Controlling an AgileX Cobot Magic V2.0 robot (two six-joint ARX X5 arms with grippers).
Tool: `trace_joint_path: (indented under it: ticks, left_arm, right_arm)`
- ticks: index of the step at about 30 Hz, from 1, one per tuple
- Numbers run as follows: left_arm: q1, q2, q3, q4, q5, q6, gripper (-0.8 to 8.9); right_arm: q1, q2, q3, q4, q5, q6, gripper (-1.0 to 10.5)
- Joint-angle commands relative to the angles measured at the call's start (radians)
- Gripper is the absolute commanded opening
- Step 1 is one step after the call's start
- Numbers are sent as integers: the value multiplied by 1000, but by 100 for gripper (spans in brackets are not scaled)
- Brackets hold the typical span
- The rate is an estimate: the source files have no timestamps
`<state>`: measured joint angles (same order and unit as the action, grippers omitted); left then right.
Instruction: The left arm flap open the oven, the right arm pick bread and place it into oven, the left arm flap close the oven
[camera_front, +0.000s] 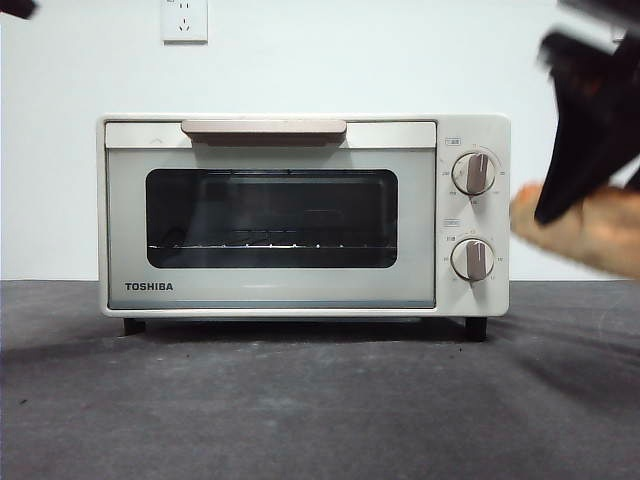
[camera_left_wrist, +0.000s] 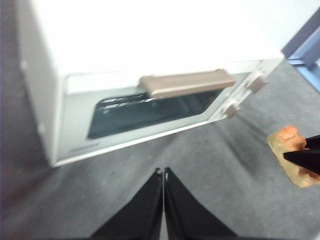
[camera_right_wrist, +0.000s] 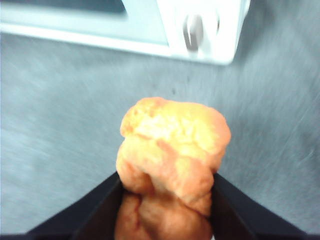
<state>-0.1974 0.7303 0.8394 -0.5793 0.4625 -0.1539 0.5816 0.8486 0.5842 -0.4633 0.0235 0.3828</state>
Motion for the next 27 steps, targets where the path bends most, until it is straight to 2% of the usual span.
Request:
trace_joint_path:
  ticks: [1,7,12,27]
  left_arm:
    - [-37,53,20,87,-2,-47,13]
    - [-126,188,55,214,-80,-61,13]
    - [-182,309,133,259,-117,-48,13]
    - [-294,571,292,266,-239,46,12]
  right_arm:
    - [7,-32,40,-27,3,2,220]
    - [7,-100,105,-101,4,-2,220]
    - [7,-132,133,-118,4,-3,220]
    - [7,-151,148,-129,4,-10,220]
